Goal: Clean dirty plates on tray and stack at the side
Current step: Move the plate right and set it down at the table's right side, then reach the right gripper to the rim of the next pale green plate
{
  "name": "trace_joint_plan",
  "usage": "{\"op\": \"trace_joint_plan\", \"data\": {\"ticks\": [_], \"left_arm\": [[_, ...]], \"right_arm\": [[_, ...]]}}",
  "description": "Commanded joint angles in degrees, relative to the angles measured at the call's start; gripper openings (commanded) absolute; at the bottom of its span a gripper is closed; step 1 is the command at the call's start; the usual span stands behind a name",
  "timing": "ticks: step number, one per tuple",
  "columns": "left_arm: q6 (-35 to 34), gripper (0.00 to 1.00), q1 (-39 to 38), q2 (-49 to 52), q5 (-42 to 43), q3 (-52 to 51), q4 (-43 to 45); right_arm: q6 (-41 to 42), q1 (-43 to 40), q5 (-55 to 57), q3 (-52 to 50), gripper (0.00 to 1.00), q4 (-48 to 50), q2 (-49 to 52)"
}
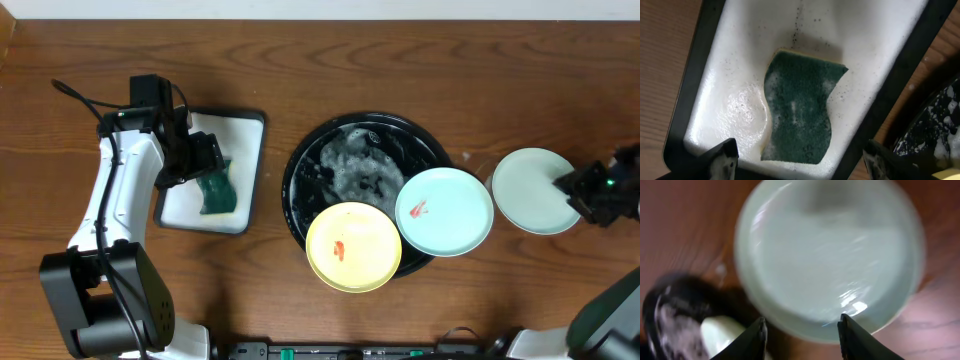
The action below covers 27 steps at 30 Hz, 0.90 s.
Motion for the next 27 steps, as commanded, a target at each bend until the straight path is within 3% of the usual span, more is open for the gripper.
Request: {"op": "trace_joint_plan", "data": {"ticks": [1, 8, 13, 18, 19, 22, 23, 27], "left_arm": [[0.11, 0.81, 0.13, -0.04, -0.52, -0.57, -0.28], [0.11, 0.81, 0.13, -0.04, -0.52, -0.57, -0.28], [0.11, 0.81, 0.13, -0.04, -0.52, -0.55, -0.28], [0.11, 0.81, 0.13, -0.04, -0.52, -0.55, -0.28], [0.11, 0.81, 0.13, -0.04, -0.52, -0.57, -0.28], [0.11, 0.81, 0.13, -0.04, -0.52, -0.55, -0.28], [0.11, 0.81, 0.13, -0.04, -0.52, -0.57, -0.28], [0.11, 0.81, 0.13, -0.04, -0.52, -0.55, -0.28]], "right_arm": [[-4.48, 5.55, -2.36, 1.05, 0.45, -2.91, -3.78], [-1.16, 19.41, 11.54, -1.31, 0.46, -12.48, -4.79], [5.84, 26.58, 19.74, -8.48, 0.46, -9.60, -4.79], [10.12, 29.77, 20.35, -13.60, 0.44, -4.83, -4.79], [10.47, 29.92, 20.33, -14.01, 0.39, -4.44, -4.79], [10.29, 29.90, 20.37, -13.68, 0.07, -3.43, -4.98], [9.73, 29.90, 20.31, -13.27, 0.01, -2.75, -5.18], [7.04, 29.92, 20.04, -9.79, 0.01, 0.59, -6.29]]}}
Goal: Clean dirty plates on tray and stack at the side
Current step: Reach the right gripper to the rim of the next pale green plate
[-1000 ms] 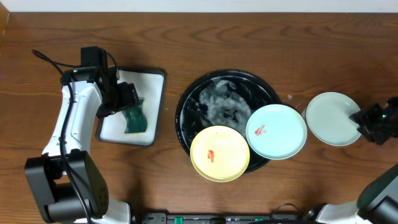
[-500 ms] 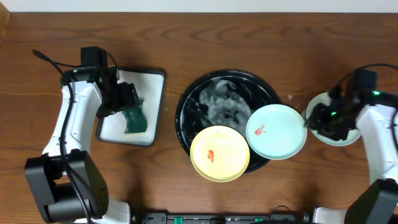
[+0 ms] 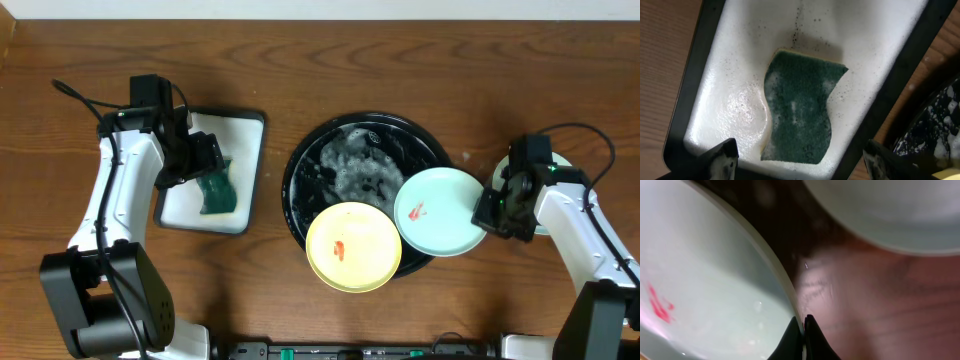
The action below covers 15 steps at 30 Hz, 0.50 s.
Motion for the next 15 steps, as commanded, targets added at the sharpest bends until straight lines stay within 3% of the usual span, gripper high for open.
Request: {"op": "trace_joint_plan", "data": {"ticks": [1, 8, 15], "left_arm": [[0.09, 0.81, 0.13, -0.04, -0.52, -0.57, -0.33], [0.09, 0.81, 0.13, -0.04, -0.52, -0.55, -0.31], [0.09, 0.81, 0.13, -0.04, -0.52, -0.57, -0.31]], "right_arm": [[-2.19, 0.42, 0.68, 4.44, 0.01, 2.56, -1.99], [-4.70, 1.81, -11.17, 7.56, 0.01, 13.31, -1.60], [1.42, 9.70, -9.68, 7.54, 0.01, 19.71, 5.70]]}}
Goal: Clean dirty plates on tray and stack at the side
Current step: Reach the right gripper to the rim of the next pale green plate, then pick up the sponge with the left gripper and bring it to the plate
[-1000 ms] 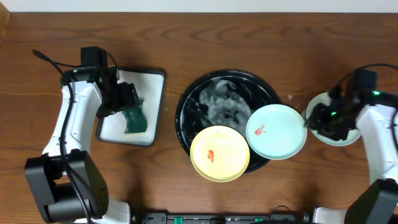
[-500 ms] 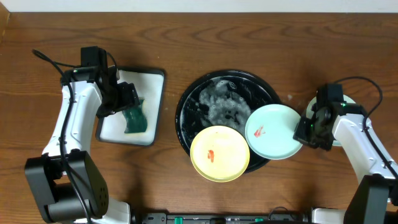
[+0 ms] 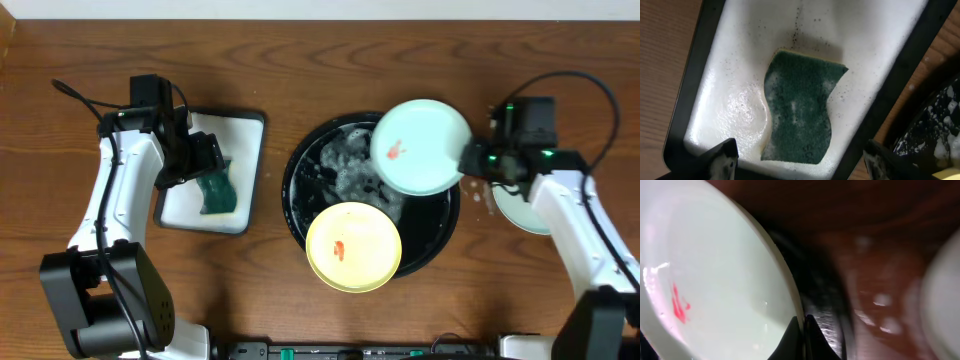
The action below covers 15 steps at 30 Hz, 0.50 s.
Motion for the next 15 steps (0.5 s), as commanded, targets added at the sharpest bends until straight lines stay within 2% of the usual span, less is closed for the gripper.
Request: {"op": "trace_joint_plan", "data": {"ticks": [1, 8, 12, 15], "left_arm": [[0.11, 0.81, 0.13, -0.04, -0.52, -0.55, -0.31], [0.11, 0.81, 0.13, -0.04, -0.52, -0.57, -0.33], [0.11, 0.81, 0.13, -0.04, -0.52, -0.57, -0.22], [-0.39, 0.81, 0.13, -0.04, -0.11, -0.57, 2.19]], "right_arm": [[3.41, 4.46, -0.17, 0.57, 0.01, 2.38, 5.73], [4.70, 7.52, 0.70, 0.59, 0.01, 7.65, 12.94], [0.52, 7.65, 2.71, 1.14, 0.14, 7.08, 12.81], [-2.69, 7.65, 2.75, 4.15, 0.24, 2.49, 12.33]]}}
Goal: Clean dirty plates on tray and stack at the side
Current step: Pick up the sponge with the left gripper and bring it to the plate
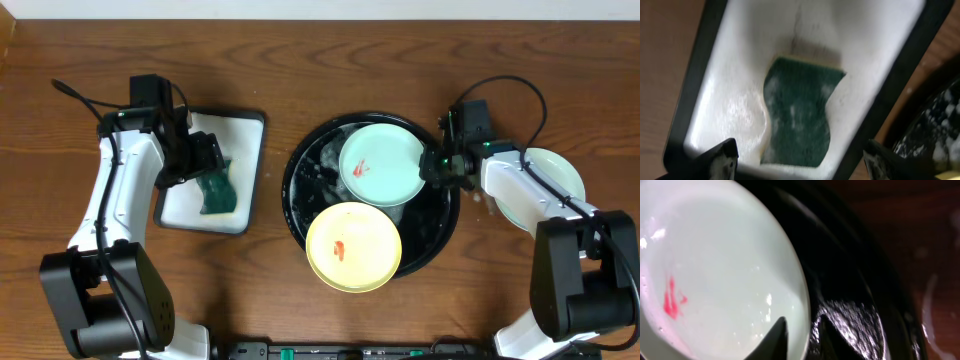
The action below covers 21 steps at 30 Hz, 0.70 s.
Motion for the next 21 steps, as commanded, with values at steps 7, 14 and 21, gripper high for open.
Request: {"op": "trace_joint_plan", "data": {"ticks": [7, 14, 21], "left_arm": [[-3.61, 0.81, 0.07, -0.04, 7.45, -0.57, -3.34], [-3.56, 0.81, -0.50, 0.00, 5.62, -1.05, -1.66], [-3.61, 0.65, -1.90, 0.00, -2.01, -5.18, 0.94]], "right_arm": [[-11.28, 0.28, 1.18, 10.08, 0.32, -13.05, -0.90], [-11.43, 0.37, 2.14, 9.55, 0.29, -10.60, 0.66], [-11.39, 0.35, 2.14, 9.55, 0.27, -10.95, 1.22]]}}
